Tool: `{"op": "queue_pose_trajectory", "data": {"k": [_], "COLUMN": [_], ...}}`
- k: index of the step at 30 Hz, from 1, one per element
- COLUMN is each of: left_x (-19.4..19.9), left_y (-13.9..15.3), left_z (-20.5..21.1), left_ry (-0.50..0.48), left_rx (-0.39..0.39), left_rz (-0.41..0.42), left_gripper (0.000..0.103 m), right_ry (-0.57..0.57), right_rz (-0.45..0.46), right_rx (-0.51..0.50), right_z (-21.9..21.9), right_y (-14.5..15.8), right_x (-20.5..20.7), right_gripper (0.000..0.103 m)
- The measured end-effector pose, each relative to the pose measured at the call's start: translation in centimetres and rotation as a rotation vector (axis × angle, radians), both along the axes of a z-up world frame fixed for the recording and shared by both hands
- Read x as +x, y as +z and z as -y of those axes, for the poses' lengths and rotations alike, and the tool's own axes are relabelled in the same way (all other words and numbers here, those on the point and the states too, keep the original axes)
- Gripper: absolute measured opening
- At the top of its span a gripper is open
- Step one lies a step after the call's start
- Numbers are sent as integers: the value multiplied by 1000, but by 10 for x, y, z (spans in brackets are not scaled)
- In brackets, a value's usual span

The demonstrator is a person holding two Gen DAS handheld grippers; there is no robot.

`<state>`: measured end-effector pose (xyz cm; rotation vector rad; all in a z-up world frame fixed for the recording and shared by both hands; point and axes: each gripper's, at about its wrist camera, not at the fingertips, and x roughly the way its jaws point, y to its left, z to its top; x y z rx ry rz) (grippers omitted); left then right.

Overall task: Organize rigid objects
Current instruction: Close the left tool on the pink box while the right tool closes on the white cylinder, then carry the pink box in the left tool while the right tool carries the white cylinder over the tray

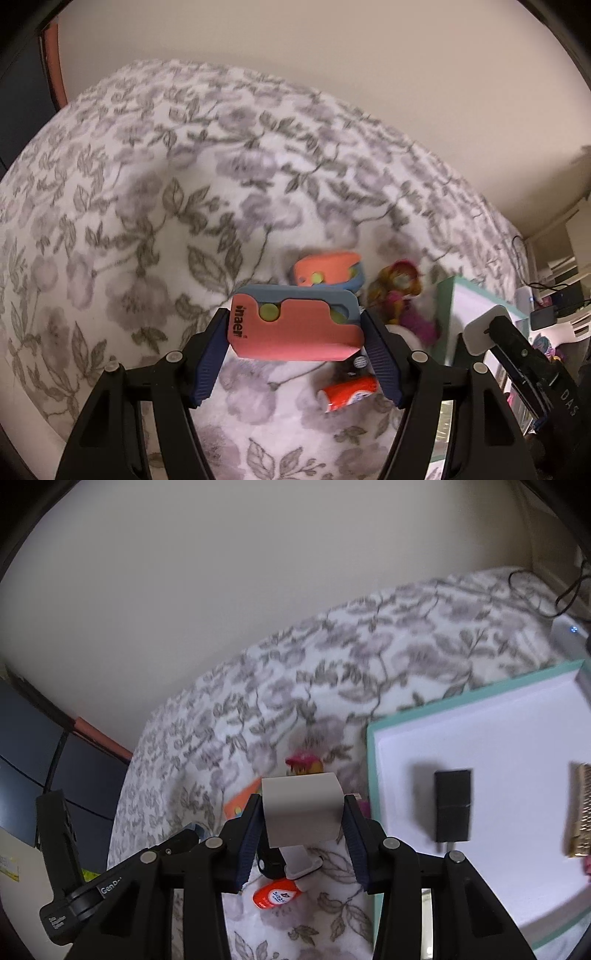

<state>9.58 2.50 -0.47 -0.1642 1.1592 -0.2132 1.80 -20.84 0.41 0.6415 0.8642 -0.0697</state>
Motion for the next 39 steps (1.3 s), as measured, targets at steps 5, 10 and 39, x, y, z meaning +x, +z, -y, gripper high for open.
{"op": "queue_pose_trajectory", "data": {"k": [5,10,39], "left_x": [-10,-23,-118], "left_y": [21,36,-13], "left_z": [15,40,234], "left_ry": [-32,-89,-574], "left_rx": [-4,0,118], "left_rz": [64,117,34], "left_gripper": [72,72,72], "right_ry": [-52,-122,-349], "right_rz": [16,-1,-229], "right_rx": [-30,-66,-84], "right_z": [16,41,163], "right_y": [22,33,-19], "right_x": [-18,-40,-115], "right_gripper": [46,46,46]}}
